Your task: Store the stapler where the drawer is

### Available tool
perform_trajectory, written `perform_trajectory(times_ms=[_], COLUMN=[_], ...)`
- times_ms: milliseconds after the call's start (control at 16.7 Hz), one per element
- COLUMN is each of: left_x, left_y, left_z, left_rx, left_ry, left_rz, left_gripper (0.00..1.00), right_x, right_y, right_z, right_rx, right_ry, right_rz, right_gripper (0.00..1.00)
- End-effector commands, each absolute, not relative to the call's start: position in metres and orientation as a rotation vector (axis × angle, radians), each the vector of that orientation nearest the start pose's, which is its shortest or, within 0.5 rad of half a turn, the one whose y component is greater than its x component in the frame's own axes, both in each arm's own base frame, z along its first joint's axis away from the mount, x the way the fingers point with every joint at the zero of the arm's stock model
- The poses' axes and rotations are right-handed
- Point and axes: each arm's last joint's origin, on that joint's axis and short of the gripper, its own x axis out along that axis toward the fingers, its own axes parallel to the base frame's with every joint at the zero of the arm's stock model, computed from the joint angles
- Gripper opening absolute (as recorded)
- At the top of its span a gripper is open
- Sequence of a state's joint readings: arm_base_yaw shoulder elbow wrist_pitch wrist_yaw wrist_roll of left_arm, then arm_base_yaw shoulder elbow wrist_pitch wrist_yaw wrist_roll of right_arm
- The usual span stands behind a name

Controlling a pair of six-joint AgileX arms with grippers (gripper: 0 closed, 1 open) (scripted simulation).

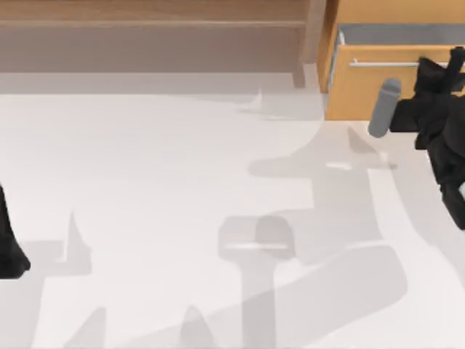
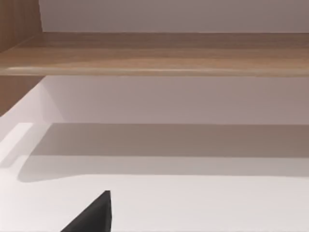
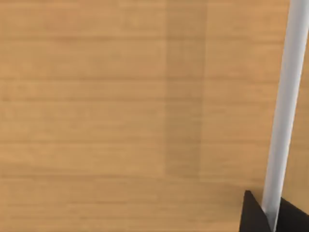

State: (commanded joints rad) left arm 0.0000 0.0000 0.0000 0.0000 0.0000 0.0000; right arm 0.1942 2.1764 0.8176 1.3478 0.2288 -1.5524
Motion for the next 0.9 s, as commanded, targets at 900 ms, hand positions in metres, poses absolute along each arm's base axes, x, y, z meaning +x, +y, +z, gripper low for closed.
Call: perform_trajectory(times_ms=[900], left_x=[0.106], left_y=[-0.001], left_z=[0.160], left_rx=[0.000], left_ry=[0.000], left_rz=[0.000], left_gripper=[1.00], right_x=[0.439], right_y=[0.070], right_z=[0.088], right_rx=[-1.565], right_ry=[0.015], right_rz=[-0.001], right_gripper=[0.00])
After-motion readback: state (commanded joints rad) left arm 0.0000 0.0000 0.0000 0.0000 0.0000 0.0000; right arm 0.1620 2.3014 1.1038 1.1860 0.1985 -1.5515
